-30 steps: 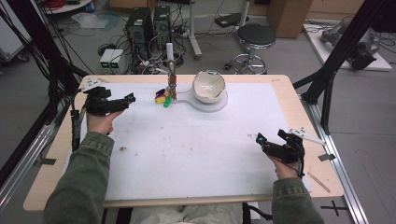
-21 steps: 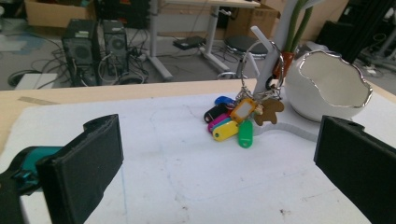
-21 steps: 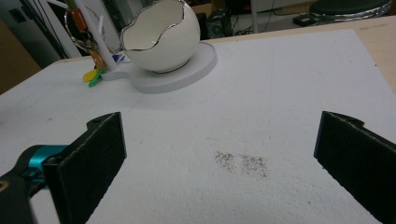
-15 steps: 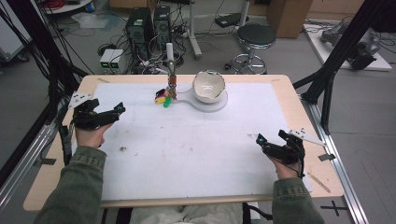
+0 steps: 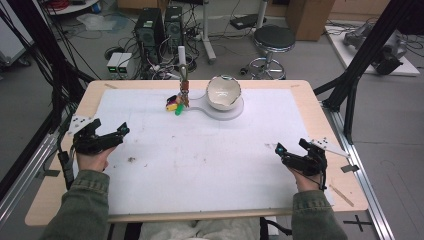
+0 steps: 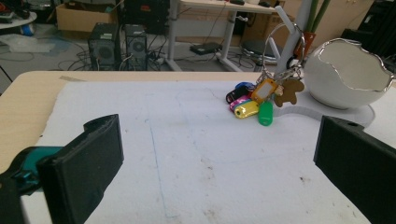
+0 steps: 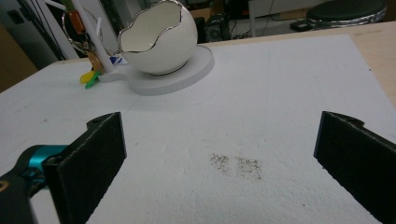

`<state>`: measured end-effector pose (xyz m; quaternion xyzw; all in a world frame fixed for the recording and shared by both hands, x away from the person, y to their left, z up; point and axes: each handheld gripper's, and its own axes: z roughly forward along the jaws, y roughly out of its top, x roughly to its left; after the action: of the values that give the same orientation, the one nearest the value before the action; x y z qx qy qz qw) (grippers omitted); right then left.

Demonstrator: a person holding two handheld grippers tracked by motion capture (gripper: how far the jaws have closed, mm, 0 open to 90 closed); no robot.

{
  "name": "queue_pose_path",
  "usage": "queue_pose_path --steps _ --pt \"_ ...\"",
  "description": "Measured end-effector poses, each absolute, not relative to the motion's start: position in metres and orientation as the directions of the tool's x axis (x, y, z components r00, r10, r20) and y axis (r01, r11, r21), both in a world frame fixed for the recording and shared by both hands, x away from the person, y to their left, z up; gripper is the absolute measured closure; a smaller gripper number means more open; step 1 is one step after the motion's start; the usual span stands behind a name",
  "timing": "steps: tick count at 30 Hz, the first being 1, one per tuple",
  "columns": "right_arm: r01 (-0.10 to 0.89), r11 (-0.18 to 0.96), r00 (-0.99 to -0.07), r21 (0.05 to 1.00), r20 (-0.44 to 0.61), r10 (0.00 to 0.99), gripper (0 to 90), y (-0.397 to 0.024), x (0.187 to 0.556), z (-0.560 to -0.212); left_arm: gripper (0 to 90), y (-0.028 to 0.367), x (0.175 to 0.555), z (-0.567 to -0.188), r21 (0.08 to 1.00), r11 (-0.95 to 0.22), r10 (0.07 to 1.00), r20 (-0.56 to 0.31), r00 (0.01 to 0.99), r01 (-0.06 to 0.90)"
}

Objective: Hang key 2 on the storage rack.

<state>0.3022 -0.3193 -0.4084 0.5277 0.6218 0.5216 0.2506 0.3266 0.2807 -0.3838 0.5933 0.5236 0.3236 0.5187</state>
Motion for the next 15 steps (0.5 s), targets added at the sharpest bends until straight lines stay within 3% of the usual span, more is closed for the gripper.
queue_pose_path --steps 15 --pt "0.387 -0.073 -0.328 0.919 0.211 0.921 1.4 -0.318 0.301 -0.41 1.8 0.296 0.304 -0.403 0.969 0.052 0.964 -0.111 0.24 0.242"
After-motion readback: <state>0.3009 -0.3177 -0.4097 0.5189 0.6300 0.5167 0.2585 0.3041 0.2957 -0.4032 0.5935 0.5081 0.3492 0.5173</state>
